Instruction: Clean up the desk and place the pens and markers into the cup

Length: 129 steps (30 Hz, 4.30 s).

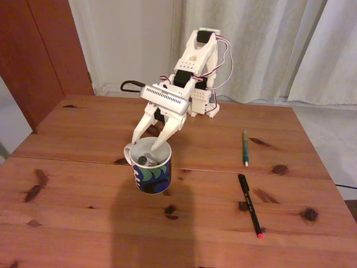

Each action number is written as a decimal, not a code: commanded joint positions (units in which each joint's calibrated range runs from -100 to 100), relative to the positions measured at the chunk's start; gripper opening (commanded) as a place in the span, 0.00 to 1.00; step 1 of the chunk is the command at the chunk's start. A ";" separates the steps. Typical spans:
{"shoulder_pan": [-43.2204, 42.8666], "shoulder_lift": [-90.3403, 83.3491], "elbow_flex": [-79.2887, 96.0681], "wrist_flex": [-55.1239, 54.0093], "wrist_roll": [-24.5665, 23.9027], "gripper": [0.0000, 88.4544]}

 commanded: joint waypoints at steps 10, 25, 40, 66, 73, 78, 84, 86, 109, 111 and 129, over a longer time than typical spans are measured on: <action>-4.87 -14.01 -1.05 24.83 0.26 0.21; -7.69 -14.18 -6.46 38.50 -2.57 0.10; -18.14 -13.51 -10.51 46.76 -4.14 0.11; -38.65 -1.43 -17.82 65.34 -19.59 0.11; -41.38 0.97 -17.82 65.26 -21.42 0.11; -43.15 2.21 -17.82 65.26 -23.15 0.11; -43.15 2.46 -17.91 65.17 -23.62 0.19; -43.15 2.46 -17.82 65.17 -23.99 0.20; -47.25 3.70 -6.37 56.74 -28.71 0.20; -47.98 3.78 -5.91 56.48 -28.86 0.20; -49.83 3.86 -1.68 56.48 -28.81 0.20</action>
